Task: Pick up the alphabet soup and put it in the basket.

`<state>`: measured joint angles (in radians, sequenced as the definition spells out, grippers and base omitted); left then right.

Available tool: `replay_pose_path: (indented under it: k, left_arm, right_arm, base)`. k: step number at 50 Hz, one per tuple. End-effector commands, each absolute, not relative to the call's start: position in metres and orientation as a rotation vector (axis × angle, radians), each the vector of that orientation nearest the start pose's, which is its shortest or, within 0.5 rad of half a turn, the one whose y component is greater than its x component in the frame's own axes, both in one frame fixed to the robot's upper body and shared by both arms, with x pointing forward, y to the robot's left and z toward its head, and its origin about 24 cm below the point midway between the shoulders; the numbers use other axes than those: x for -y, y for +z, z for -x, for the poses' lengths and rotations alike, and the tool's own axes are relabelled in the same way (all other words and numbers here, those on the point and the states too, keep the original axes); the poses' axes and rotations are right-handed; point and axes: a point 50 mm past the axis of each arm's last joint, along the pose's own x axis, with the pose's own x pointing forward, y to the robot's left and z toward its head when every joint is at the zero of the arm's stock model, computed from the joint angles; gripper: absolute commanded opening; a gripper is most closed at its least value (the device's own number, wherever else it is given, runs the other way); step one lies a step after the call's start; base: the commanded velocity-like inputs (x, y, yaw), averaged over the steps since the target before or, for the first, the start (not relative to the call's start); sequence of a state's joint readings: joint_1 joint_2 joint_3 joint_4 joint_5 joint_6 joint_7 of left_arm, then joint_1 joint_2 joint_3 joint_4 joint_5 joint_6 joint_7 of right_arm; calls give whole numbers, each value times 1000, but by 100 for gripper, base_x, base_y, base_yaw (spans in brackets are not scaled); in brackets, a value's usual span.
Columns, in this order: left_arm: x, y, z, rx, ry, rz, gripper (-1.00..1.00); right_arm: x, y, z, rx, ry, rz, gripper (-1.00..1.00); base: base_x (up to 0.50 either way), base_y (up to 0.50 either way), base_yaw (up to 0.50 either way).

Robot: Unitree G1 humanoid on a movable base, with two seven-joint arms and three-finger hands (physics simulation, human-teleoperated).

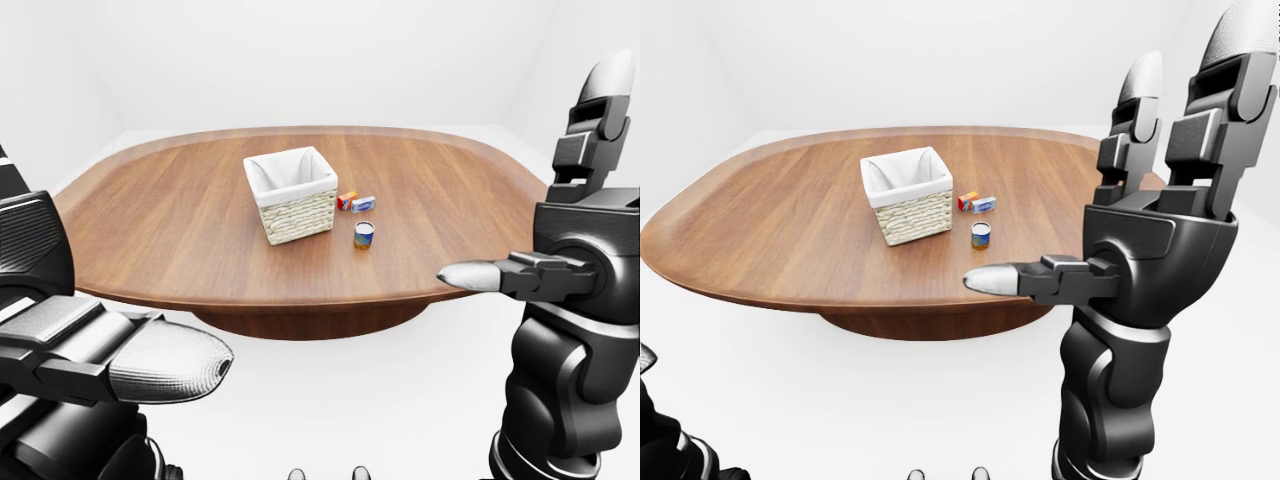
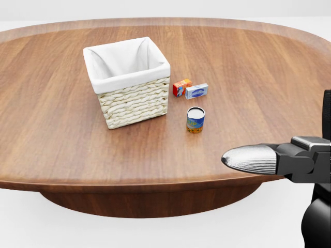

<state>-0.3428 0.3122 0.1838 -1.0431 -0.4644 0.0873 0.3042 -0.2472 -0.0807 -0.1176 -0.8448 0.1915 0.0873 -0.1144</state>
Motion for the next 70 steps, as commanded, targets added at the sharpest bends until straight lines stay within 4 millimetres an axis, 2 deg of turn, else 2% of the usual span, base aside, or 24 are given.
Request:
replay_pose_path:
  k: [1, 25, 29, 42, 57, 70]
  left_arm:
    - [-169, 302, -146, 1239, -80, 239, 100]
    - [-168, 301, -146, 1243, -78, 215, 100]
    - [-167, 300, -145, 1252, -73, 189, 100]
    - [-167, 301, -145, 1255, -73, 194, 100]
    - [-166, 301, -146, 1253, -81, 202, 100]
    - [-167, 300, -146, 1234, -88, 228, 100]
  right_arm:
    - [162, 260, -191, 994, -20, -123, 100]
    - [164, 259, -190, 990, -22, -173, 100]
    - [166, 262, -189, 1007, -37, -199, 100]
    - [160, 250, -196, 935, -11, -130, 100]
    - [163, 257, -191, 981, -15, -162, 100]
    - [161, 253, -192, 959, -16, -151, 100]
  base:
    - [0, 0, 0]
    - [0, 0, 0]
    - [50, 0, 0]
    - [50, 1, 0]
    - [50, 3, 0]
    - [50, 9, 0]
